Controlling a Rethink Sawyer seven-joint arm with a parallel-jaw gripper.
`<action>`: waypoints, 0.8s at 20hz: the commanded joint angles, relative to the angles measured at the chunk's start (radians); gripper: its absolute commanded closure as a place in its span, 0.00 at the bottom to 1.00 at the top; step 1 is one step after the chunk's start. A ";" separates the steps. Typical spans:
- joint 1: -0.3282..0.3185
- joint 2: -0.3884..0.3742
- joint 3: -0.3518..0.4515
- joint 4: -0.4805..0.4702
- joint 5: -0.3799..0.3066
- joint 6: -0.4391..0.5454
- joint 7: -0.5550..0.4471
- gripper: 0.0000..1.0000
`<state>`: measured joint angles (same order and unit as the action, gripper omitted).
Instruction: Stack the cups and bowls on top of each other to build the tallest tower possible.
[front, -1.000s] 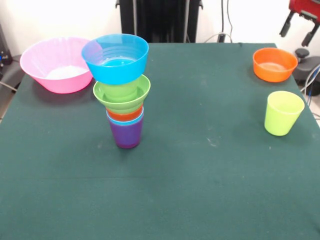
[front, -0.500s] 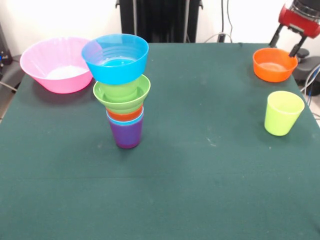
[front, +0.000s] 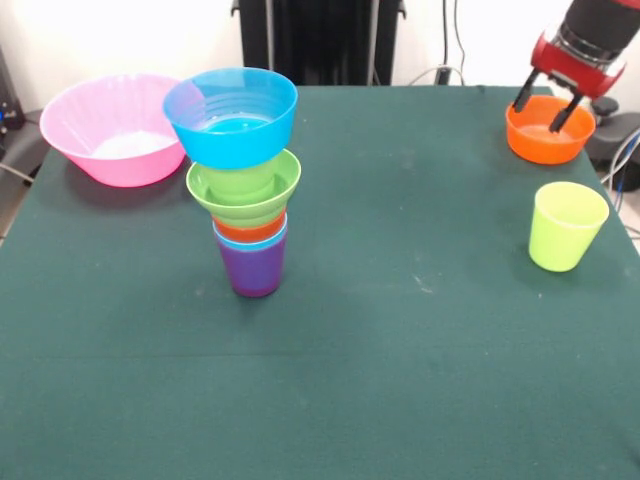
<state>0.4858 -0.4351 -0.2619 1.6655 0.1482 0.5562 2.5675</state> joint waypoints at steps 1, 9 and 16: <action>-0.101 0.032 0.044 -0.098 0.010 0.063 0.060 0.00; -0.221 0.002 0.091 -0.165 -0.017 0.127 -0.038 0.00; -0.296 -0.021 0.141 -0.201 -0.026 0.160 -0.074 0.00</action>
<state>0.2220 -0.4389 -0.2530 1.5503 0.1475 0.6040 2.5675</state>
